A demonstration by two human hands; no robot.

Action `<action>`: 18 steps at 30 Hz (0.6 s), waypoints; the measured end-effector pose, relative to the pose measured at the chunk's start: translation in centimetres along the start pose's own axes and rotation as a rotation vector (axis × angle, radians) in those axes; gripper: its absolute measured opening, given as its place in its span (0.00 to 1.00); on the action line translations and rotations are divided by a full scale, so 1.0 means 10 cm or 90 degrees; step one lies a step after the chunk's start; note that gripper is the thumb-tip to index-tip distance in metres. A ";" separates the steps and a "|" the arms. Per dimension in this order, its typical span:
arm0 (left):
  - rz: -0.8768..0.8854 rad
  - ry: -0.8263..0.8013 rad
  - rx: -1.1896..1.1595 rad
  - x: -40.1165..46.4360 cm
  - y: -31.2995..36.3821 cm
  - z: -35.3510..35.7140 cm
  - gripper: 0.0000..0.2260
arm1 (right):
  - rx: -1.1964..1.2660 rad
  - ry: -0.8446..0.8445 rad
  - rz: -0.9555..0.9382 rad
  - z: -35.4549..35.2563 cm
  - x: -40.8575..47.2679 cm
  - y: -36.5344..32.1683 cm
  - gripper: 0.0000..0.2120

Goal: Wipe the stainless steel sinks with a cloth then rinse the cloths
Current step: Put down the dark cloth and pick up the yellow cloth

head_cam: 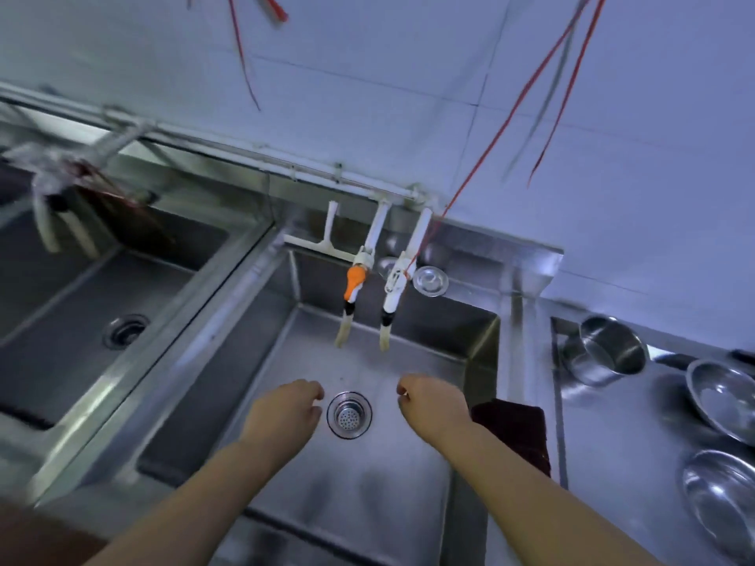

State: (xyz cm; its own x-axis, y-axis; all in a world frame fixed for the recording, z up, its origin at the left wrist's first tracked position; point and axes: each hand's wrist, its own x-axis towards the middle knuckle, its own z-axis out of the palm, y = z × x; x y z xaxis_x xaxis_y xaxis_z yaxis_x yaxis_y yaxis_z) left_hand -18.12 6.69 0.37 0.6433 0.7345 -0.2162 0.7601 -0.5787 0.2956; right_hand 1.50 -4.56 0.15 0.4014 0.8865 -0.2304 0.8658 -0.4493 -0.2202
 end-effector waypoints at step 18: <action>-0.264 0.224 -0.019 -2.42 -3.64 -1.30 0.10 | -0.052 -0.041 -0.279 0.41 -0.06 -4.39 0.11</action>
State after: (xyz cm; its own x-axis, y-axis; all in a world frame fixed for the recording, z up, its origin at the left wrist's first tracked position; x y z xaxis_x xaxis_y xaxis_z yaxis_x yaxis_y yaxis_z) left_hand -62.59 14.62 6.98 0.2164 0.9763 0.0023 0.9373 -0.2084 0.2793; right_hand -37.96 14.16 6.06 -0.0254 0.9811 -0.1918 0.9717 -0.0208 -0.2353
